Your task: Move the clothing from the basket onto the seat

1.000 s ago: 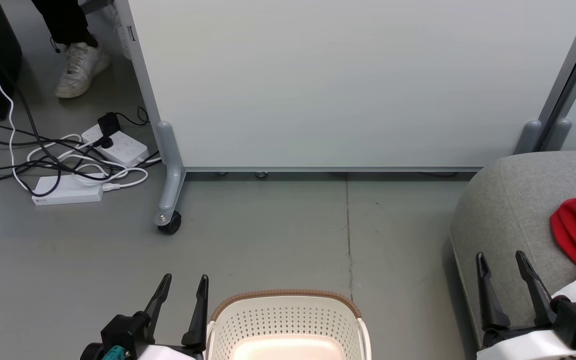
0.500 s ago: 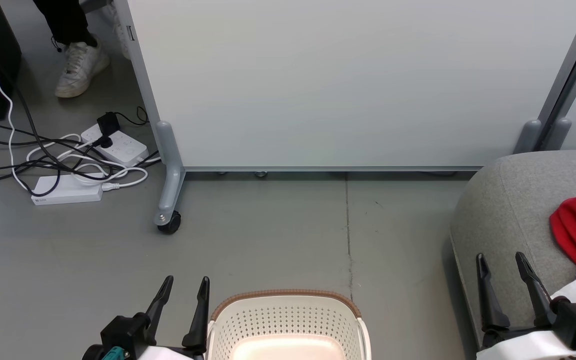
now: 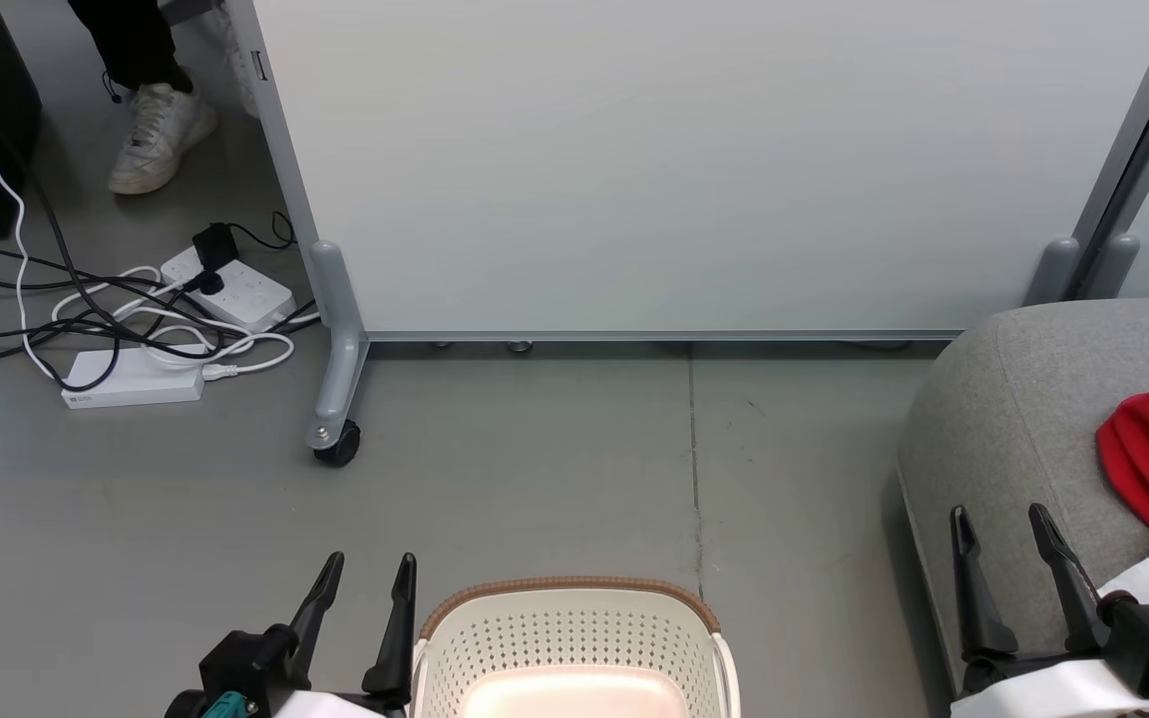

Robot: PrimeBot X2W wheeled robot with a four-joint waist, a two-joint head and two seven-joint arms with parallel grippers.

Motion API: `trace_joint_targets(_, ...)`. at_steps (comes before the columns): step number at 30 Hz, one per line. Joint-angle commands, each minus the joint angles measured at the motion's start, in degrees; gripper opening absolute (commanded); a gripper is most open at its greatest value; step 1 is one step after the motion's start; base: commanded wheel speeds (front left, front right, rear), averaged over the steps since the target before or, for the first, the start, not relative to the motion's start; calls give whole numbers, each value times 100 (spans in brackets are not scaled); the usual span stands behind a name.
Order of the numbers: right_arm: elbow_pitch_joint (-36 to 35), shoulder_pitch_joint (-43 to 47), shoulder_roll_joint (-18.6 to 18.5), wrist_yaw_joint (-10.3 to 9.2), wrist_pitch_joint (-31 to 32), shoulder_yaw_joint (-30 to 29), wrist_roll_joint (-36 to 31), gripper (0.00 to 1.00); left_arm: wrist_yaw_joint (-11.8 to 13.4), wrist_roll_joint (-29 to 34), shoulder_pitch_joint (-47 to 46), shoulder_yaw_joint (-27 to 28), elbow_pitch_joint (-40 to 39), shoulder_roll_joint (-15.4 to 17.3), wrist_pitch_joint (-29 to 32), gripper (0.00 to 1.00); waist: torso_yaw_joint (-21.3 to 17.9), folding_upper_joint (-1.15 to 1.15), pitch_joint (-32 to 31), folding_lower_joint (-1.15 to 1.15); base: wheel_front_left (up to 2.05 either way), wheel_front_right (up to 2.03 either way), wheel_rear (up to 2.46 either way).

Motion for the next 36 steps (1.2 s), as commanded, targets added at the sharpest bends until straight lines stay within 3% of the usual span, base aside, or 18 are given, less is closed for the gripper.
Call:
trace_joint_targets(1, -3, 6, -1, 1, -33, -2, 10, 100, 16, -40, -56, -7, 12, 21, -22, 100, 2, 0, 2, 0, 0, 0, 0)
trace_joint_targets(6, 5, 4, -13, 1, -33, 19, 13, 100, 2, -90, -53, 9, -10, 21, -22, 100, 3, 0, 4, 0, 0, 0, 0)
trace_joint_targets(7, -1, 1, -2, 0, 1, -11, 3, 0, 5, -64, -3, -27, 8, 0, 0, 0, 2, 0, 5, 0, 0, 0, 0)
trace_joint_targets(11, 184, 122, 48, 0, 25, -4, 55, 0, 1, -110, 123, -19, 184, -17, 51, 0, 1, 0, 6, 0, 0, 0, 0)
trace_joint_targets(36, 45, -8, 35, 0, 568, -126, 2504, 0, -97, -2347, 3, 592, -225, -8, 780, 0, -85, 0, 101, 0, 0, 0, 0)
